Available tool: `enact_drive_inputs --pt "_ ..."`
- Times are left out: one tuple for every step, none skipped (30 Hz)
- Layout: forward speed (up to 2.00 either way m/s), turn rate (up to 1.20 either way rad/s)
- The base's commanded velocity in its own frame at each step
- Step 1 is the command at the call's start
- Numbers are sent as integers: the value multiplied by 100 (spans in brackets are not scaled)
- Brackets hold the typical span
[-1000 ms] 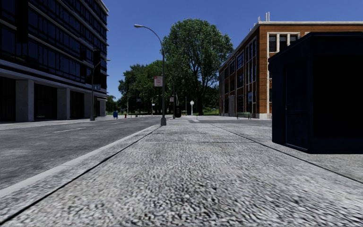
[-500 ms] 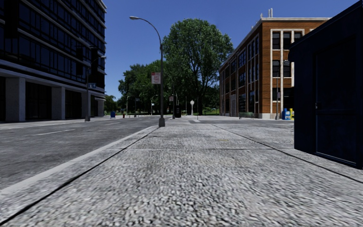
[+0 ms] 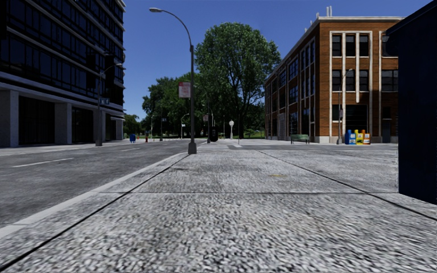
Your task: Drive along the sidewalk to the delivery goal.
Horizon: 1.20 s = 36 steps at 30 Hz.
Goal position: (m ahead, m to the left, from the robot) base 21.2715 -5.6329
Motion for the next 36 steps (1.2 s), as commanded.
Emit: enact_drive_inputs --pt "200 0" --pt "200 0" --pt "200 0" --pt "200 0" --pt "200 0" --pt "200 0" --pt "200 0" --pt "200 0" --pt "200 0" --pt "200 0" --pt "200 0" --pt "200 0" --pt "200 0" --pt "200 0" --pt "200 0" --pt "200 0" --pt "200 0" --pt "200 0" --pt "200 0" --pt "200 0" --pt "200 0" --pt "200 0" --pt "200 0" --pt "200 0" --pt "200 0" --pt "200 0" --pt "200 0" --pt "200 0" --pt "200 0" --pt "200 0" --pt "200 0" --pt "200 0" --pt "200 0" --pt "200 0" --pt "200 0" --pt "200 0"
